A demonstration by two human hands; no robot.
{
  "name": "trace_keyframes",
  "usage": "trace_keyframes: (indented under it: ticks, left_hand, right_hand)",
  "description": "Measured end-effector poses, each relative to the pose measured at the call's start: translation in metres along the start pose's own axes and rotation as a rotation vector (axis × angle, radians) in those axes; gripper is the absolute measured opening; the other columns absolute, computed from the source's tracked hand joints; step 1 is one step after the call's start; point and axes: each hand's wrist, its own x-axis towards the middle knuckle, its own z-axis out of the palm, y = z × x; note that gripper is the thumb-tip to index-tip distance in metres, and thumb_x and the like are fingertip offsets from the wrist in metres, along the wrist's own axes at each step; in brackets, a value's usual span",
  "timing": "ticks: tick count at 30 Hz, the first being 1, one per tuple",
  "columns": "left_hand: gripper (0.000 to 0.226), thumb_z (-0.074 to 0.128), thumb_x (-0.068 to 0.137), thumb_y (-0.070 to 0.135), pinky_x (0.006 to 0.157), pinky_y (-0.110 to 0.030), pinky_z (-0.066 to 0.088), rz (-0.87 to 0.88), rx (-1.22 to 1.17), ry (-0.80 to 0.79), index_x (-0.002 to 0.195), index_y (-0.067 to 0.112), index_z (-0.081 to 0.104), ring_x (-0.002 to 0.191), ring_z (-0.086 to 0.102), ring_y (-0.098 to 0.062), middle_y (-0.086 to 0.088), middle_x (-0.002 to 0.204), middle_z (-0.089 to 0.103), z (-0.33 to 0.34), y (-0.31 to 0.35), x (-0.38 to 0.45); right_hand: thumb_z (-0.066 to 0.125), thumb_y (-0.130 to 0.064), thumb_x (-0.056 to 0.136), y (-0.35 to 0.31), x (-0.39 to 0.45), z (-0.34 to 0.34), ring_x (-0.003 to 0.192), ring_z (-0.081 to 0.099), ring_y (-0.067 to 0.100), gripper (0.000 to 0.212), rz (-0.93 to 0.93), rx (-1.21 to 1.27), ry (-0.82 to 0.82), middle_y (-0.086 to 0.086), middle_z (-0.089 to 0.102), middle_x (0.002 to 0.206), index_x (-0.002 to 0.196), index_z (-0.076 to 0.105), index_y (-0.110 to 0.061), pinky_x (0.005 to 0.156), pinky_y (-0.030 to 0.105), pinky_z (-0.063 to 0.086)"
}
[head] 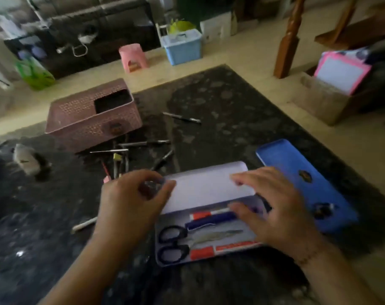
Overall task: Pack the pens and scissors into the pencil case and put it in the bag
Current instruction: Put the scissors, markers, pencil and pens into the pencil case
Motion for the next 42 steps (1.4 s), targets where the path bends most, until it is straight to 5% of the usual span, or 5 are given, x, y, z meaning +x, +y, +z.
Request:
trace_keyframes:
  ticks: [4, 9, 20, 28, 42]
  left_hand:
    - [0.003, 0.075, 0.080, 0.021, 0.060, -0.024, 0.056, -0.152, -0.538, -0.299, 0.077, 0.022, 0.075, 0.062, 0.070, -0.004, 0.009, 0.067, 0.074, 0.052, 0.074, -0.017]
    - [0.019, 0.059, 0.091, 0.020, 0.082, -0.035, 0.058, -0.130, -0.729, -0.434, 0.101, 0.021, 0.075, 0.086, 0.072, -0.012, 0.003, 0.088, 0.077, 0.068, 0.079, -0.028]
    - [0.030, 0.074, 0.078, 0.010, 0.090, -0.035, 0.045, -0.014, 0.229, -0.013, 0.107, 0.009, 0.069, 0.102, 0.060, -0.032, -0.012, 0.113, 0.064, 0.028, -0.097, 0.074]
    - [0.036, 0.062, 0.086, 0.020, 0.091, -0.048, 0.046, -0.083, 0.341, -0.027, 0.121, 0.011, 0.058, 0.109, 0.050, -0.038, -0.014, 0.122, 0.054, 0.036, -0.147, 0.109]
    - [0.023, 0.057, 0.084, 0.018, 0.082, -0.042, 0.049, -0.204, 0.431, -0.097, 0.105, 0.023, 0.068, 0.100, 0.060, -0.032, -0.007, 0.103, 0.068, 0.011, -0.186, 0.132]
  right_hand:
    - [0.066, -0.058, 0.075, -0.005, -0.005, 0.000, 0.098, 0.056, 0.000, 0.059, 0.022, 0.200, -0.152, -0.028, 0.053, 0.104, 0.127, 0.052, -0.035, 0.085, 0.014, 0.045]
    - [0.059, -0.042, 0.084, 0.013, -0.003, -0.018, 0.090, 0.056, 0.003, 0.023, 0.109, 0.145, -0.036, -0.016, 0.060, 0.094, 0.105, 0.061, -0.035, 0.075, 0.013, 0.045]
    - [0.065, -0.054, 0.076, 0.019, -0.010, -0.026, 0.086, 0.039, -0.006, 0.027, 0.219, -0.253, -0.376, -0.028, 0.037, 0.091, 0.098, 0.050, -0.053, 0.067, 0.011, 0.028]
    - [0.091, -0.045, 0.038, 0.031, -0.007, -0.014, 0.076, 0.035, -0.007, 0.058, 0.144, -0.292, -0.468, -0.034, 0.042, 0.088, 0.080, 0.052, -0.050, 0.053, 0.021, 0.038]
    - [0.048, -0.070, 0.069, 0.042, -0.012, -0.008, 0.074, 0.048, -0.007, 0.029, 0.263, -0.121, -0.347, -0.037, 0.045, 0.091, 0.095, 0.048, -0.057, 0.067, 0.024, 0.038]
